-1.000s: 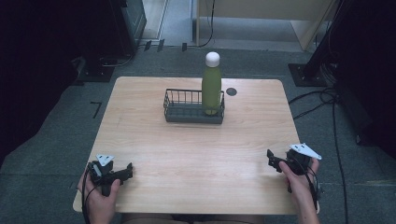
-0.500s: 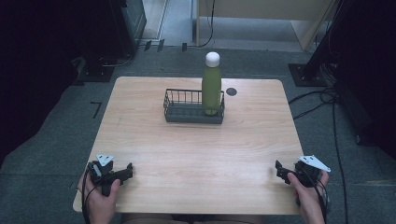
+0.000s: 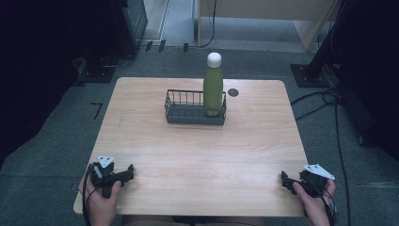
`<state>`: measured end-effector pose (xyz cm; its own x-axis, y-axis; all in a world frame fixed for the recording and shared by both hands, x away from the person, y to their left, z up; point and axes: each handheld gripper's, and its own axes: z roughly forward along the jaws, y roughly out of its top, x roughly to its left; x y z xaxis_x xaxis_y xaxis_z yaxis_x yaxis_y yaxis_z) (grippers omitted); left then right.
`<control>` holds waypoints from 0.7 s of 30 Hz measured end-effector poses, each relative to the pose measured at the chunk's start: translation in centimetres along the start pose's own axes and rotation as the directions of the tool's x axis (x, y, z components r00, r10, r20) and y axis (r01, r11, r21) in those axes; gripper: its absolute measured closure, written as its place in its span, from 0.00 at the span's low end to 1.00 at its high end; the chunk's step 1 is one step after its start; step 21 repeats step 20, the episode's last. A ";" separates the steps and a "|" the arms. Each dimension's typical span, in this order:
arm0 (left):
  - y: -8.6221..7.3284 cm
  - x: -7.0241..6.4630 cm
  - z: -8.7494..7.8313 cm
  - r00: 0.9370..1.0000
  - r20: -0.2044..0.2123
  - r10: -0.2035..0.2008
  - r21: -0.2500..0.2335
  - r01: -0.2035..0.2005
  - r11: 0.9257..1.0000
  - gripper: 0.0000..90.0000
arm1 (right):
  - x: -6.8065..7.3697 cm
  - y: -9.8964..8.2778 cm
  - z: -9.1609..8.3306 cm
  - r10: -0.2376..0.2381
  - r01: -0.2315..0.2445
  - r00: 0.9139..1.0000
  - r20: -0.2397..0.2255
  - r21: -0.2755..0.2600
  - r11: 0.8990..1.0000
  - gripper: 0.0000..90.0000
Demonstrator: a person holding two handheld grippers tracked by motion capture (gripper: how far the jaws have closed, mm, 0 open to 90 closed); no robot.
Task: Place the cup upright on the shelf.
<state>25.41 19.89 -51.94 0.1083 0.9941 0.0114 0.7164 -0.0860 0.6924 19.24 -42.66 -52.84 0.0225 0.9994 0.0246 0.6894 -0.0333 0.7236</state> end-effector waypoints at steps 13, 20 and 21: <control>0.0 0.0 0.0 1.000 0.000 0.000 0.000 0.000 1.000 0.00 | 0.6 0.0 0.0 0.040 -0.040 0.998 0.041 0.000 0.999 0.02; 0.0 0.0 0.0 1.000 0.000 0.000 0.000 0.000 1.000 0.00 | 0.6 0.0 0.0 0.038 -0.038 0.999 0.038 0.001 0.999 0.02; 0.0 0.0 0.0 1.000 0.000 0.000 0.000 0.000 1.000 0.00 | 0.6 0.0 0.0 0.038 -0.038 0.999 0.038 0.001 0.999 0.02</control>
